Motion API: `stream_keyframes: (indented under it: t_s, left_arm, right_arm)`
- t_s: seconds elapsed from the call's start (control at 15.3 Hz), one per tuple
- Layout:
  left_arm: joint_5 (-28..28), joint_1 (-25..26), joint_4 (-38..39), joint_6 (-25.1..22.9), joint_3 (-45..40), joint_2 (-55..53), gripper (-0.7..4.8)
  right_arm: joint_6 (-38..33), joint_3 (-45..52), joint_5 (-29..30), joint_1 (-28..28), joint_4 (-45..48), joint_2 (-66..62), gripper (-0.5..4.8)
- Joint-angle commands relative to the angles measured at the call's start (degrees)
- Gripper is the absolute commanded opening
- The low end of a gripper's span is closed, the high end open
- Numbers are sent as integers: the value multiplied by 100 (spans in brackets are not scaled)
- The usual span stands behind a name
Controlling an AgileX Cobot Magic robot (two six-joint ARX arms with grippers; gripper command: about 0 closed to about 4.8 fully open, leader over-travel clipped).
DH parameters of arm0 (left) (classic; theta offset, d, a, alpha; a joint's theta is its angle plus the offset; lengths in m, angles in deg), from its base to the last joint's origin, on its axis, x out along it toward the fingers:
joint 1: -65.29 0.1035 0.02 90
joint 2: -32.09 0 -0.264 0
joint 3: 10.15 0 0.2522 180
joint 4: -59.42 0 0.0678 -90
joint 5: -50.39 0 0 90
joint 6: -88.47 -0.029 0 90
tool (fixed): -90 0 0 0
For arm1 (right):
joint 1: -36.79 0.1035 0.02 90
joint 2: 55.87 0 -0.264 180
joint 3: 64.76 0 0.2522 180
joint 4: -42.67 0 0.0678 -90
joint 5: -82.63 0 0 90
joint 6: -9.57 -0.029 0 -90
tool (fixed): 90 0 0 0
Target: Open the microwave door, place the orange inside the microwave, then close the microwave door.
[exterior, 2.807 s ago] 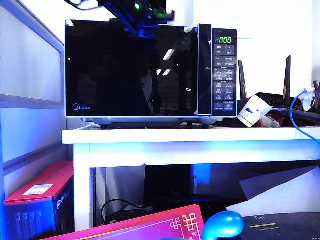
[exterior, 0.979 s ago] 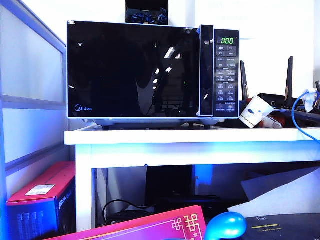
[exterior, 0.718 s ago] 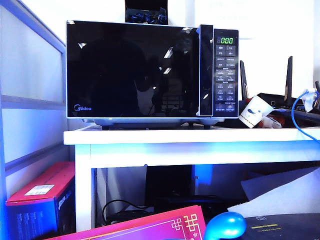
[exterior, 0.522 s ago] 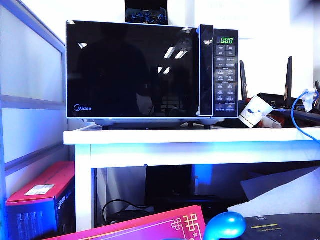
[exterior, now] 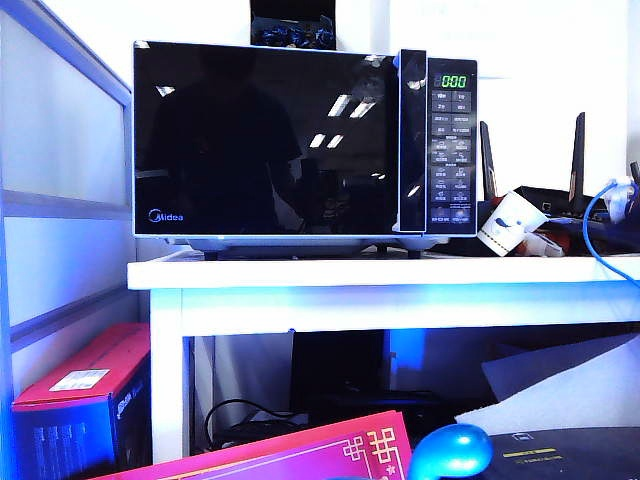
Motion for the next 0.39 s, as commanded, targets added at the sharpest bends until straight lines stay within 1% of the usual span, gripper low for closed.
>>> stream_keyframes:
  t_s: [0.07, 0.39]
  left_arm:
    - [4, -7, -39, 4, -7, -2, -4]
    - [4, -4, -39, 4, -7, -2, -4]
  right_arm:
    - [-26, 4, -7, 2, -595, -2, -1]
    - [-26, 7, -9, 2, -704, 35, -1]
